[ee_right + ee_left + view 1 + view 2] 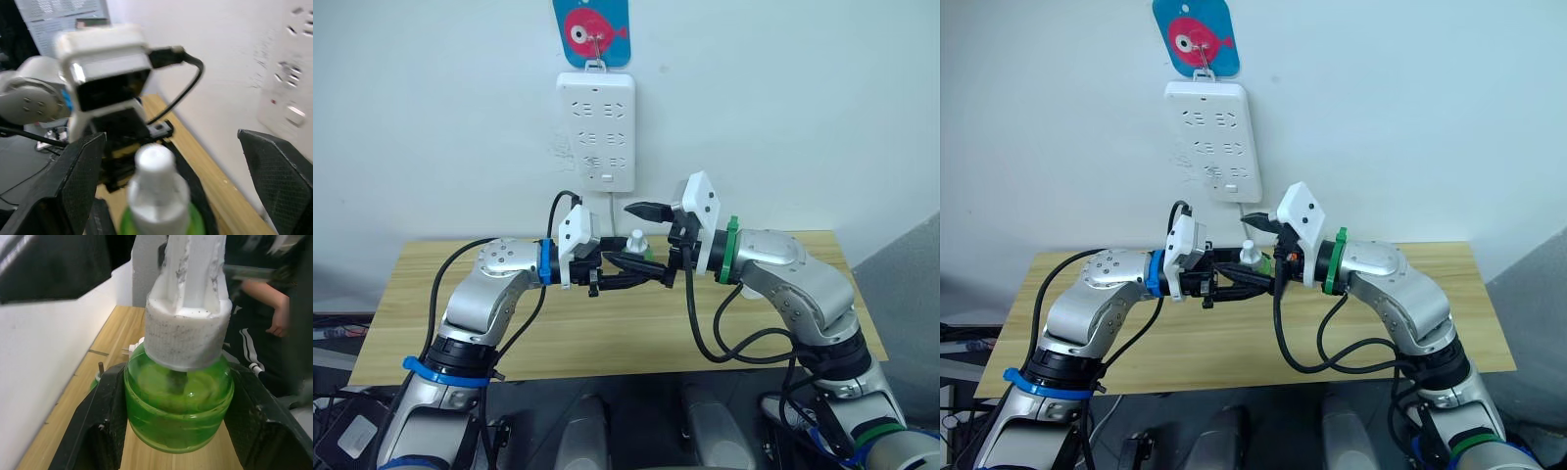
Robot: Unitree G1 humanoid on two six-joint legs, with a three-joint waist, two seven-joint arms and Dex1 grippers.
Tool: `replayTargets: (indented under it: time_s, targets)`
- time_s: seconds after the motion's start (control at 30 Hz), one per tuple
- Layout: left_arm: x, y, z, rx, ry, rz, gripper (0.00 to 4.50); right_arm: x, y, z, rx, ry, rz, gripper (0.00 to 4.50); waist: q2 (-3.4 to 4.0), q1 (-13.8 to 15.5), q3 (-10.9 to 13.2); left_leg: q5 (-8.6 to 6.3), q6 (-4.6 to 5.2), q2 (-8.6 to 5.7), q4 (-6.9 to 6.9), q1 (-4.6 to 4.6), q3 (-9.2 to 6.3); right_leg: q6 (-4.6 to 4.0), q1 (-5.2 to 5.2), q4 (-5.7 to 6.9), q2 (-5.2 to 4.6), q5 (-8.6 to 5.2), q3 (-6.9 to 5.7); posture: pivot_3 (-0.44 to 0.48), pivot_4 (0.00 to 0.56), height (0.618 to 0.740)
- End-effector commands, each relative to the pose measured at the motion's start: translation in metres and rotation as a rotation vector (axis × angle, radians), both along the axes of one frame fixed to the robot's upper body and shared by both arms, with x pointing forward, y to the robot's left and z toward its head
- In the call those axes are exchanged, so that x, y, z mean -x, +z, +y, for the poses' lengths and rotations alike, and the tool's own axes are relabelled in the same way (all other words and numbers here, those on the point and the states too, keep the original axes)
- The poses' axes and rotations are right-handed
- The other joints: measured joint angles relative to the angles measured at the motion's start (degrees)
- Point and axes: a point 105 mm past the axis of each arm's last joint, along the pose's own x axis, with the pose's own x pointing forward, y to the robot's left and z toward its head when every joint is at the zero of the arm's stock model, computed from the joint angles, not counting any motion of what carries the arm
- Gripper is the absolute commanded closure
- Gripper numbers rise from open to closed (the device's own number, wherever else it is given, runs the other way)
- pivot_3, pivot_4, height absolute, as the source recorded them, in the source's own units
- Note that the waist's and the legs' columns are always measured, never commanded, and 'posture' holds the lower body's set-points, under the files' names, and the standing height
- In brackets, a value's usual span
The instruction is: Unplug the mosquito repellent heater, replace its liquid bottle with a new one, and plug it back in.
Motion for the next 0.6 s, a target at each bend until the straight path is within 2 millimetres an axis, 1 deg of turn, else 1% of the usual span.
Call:
replayTargets:
  time_s: [0.03,0.1,0.23,0.33,0.4,0.47,0.5,0.6]
  targets:
    - [0.005,0.013,-0.006,0.012,-0.037,-0.053,2.16,0.001,0.009,-0.013,0.009,-0.001,-0.051,0.0,0.0,-0.03,0.0,0.0,0.0,0.01,0.0,0.0,0.0,0.0,0.0,0.0,0.0,0.0,0.0,-0.099,0.176,0.725]
    - [0.005,0.013,-0.006,0.011,-0.035,-0.054,2.16,0.0,0.008,-0.027,0.03,-0.019,-0.043,0.0,0.0,0.0,0.0,0.0,0.0,0.0,0.0,0.0,0.0,0.0,0.01,0.0,0.0,0.0,-0.01,-0.099,0.175,0.725]
    - [0.005,0.013,-0.005,0.01,-0.03,-0.055,2.16,0.002,0.017,-0.056,0.019,-0.036,0.01,0.0,0.0,-0.04,0.0,0.0,0.01,0.0,0.0,0.01,0.01,0.0,0.01,0.0,0.0,0.0,0.0,-0.106,0.173,0.725]
    - [0.004,0.013,-0.004,0.01,-0.028,-0.054,2.16,0.008,0.017,-0.067,0.044,-0.025,0.033,0.0,0.0,-0.05,0.0,-0.01,0.01,0.0,0.01,0.0,0.02,0.0,0.01,0.01,0.0,0.0,0.01,-0.114,0.172,0.725]
    - [0.004,0.013,-0.005,0.01,-0.028,-0.055,2.16,0.015,0.013,-0.073,0.085,-0.003,0.044,0.0,0.01,-0.15,-0.01,-0.01,0.01,0.0,0.01,0.01,0.02,0.0,0.01,0.01,0.01,0.0,0.01,-0.115,0.17,0.725]
    - [0.003,0.014,-0.006,0.011,-0.03,-0.057,2.16,0.021,0.011,-0.073,0.126,0.028,0.032,0.0,0.01,-0.17,-0.01,-0.01,0.01,0.0,0.0,0.01,0.02,0.0,0.01,0.01,0.01,0.0,0.01,-0.121,0.171,0.725]
    - [0.003,0.014,-0.006,0.012,-0.031,-0.057,2.16,0.023,0.013,-0.07,0.123,0.038,0.025,0.0,0.01,-0.18,-0.01,-0.01,0.02,0.0,0.0,0.01,0.02,0.0,0.01,0.01,0.01,0.0,0.01,-0.121,0.17,0.725]
    - [0.003,0.015,-0.007,0.012,-0.035,-0.058,2.16,0.026,0.021,-0.055,0.09,0.067,0.004,0.0,0.02,-0.47,-0.02,-0.01,0.01,0.01,0.02,0.02,0.04,0.0,0.01,0.04,0.01,0.0,0.03,-0.124,0.172,0.725]
